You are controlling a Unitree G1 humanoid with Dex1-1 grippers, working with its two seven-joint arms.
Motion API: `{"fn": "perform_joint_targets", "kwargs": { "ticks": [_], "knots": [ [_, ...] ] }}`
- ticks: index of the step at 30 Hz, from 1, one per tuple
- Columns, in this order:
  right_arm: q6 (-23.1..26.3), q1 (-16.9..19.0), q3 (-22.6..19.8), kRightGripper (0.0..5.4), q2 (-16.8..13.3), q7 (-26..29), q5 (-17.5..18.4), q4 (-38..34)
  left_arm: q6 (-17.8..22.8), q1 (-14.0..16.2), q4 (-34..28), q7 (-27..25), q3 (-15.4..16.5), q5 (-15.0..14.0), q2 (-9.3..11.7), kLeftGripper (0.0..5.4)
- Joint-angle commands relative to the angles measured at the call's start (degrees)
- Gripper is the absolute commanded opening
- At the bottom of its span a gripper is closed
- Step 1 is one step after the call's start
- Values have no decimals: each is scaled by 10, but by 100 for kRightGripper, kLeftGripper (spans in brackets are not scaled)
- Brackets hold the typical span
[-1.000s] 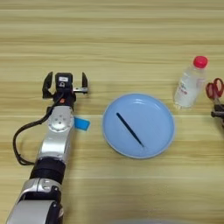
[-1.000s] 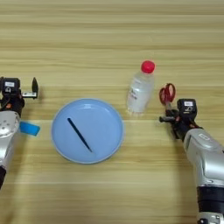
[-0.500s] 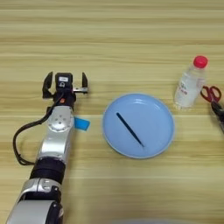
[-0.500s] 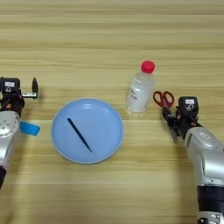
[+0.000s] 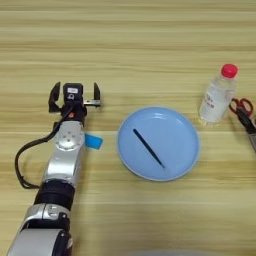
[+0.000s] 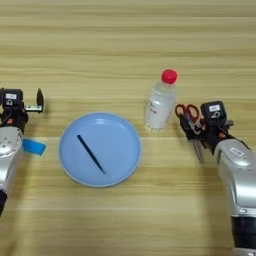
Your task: Move the objects on the table
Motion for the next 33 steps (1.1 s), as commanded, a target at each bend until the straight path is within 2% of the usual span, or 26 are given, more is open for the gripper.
{"fn": "perform_joint_targets", "kwargs": {
  "ticks": [1, 9, 33],
  "knots": [
    [22, 19, 21, 459, -19, 30, 1, -47, 1, -6, -2, 0, 2, -2, 1, 540],
    [29, 25, 32, 539, -11, 62, 22, -80, 1, -6, -1, 0, 2, -2, 1, 540],
    [-36, -26, 60, 539, 22, 64, 19, -17, 1, -6, -1, 0, 1, -1, 1, 540]
  ]
}}
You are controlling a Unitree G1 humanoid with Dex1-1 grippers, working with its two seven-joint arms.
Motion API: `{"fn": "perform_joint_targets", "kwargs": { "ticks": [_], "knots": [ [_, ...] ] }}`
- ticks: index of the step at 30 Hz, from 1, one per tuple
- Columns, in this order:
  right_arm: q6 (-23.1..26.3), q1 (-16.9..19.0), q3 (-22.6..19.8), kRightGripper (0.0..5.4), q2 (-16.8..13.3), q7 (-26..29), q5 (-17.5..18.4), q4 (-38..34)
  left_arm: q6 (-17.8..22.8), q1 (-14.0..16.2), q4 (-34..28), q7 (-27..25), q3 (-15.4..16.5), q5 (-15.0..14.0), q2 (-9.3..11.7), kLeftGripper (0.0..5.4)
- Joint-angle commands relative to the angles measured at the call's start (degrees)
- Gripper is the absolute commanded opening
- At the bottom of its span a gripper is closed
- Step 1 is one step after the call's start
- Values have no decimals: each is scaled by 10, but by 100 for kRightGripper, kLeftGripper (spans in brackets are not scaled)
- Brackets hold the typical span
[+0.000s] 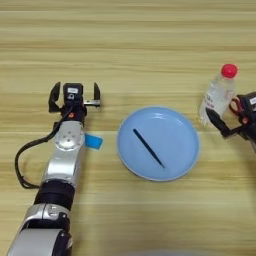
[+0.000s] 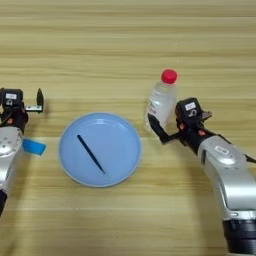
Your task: Move the objects on the table
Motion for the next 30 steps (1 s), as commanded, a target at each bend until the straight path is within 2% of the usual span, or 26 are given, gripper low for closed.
{"fn": "perform_joint_targets", "kwargs": {
  "ticks": [1, 20, 30],
  "knots": [
    [-16, -21, 11, 539, 6, 3, -5, 29, 1, -6, -1, 1, 2, -1, 1, 540],
    [-76, -89, 24, 539, 40, -5, -16, 141, 1, -7, 2, 1, 1, 0, 1, 540],
    [-119, -109, 18, 539, 62, -10, -14, 204, 2, -6, 0, 1, 0, 0, 0, 540]
  ]
}}
